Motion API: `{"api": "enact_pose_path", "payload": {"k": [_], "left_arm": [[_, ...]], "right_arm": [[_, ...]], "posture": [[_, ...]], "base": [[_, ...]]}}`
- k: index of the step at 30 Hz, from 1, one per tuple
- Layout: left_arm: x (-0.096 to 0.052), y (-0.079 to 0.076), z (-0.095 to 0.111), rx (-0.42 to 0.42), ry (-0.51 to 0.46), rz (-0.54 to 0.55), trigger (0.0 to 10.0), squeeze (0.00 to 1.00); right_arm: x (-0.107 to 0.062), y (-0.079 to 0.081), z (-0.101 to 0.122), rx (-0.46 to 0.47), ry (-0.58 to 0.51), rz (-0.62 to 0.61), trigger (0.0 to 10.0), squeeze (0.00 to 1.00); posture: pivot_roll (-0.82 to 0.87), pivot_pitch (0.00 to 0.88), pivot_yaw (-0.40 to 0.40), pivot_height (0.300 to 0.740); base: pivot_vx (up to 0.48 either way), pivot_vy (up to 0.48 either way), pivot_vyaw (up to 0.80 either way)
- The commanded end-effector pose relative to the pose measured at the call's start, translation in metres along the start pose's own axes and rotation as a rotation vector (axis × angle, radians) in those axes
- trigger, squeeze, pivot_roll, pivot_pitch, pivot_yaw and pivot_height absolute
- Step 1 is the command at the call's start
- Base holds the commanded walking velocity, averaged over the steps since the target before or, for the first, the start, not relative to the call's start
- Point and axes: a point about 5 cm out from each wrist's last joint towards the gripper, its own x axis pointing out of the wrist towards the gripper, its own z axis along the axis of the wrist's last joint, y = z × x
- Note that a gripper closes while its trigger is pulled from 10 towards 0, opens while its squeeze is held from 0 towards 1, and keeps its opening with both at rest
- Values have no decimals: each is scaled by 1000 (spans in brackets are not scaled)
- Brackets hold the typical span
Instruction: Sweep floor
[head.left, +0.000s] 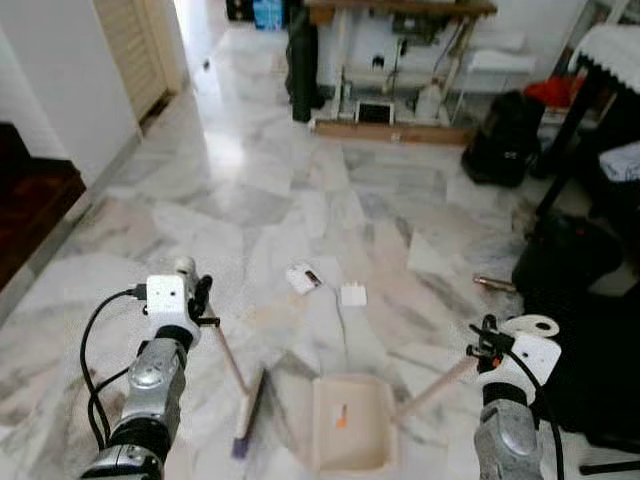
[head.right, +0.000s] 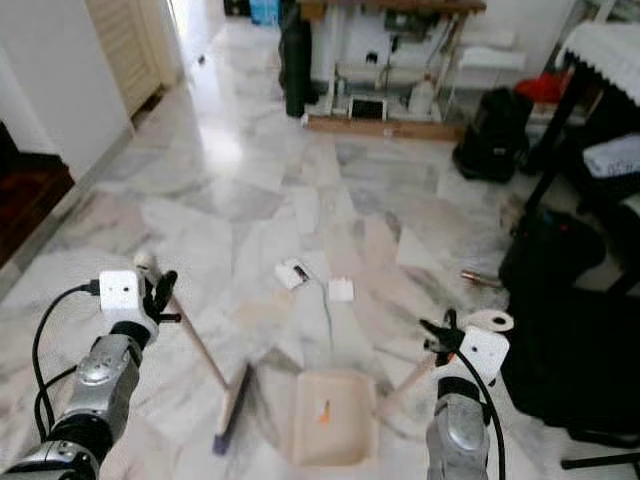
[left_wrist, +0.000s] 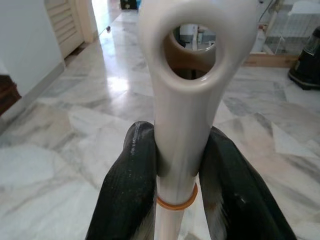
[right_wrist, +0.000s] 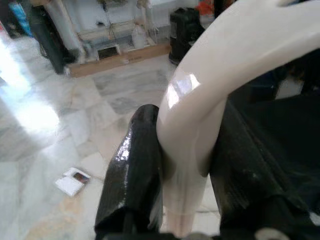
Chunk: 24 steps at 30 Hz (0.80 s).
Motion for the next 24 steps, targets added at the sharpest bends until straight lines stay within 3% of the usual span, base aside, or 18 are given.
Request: {"api": "enact_pose_path", "payload": {"k": [1, 17, 24], "left_arm": [[5, -8, 8, -13, -31, -20, 10000, 0], [10, -7, 20, -21, -79, -7, 10000, 0], [17, -6, 40, -22, -162, 2, 10000, 0]], "right_arm": [[4, -7, 7, -1, -27, -22, 10000, 0], [8, -8, 14, 3, -57, -28, 10000, 0], [13, -16, 30, 0, -127, -51, 10000, 0]], "posture": [[105, 9, -1, 740], [107, 21, -2, 740], [108, 23, -2, 740]], "base": [[394, 0, 0], [392, 0, 0], [399, 0, 0]]}}
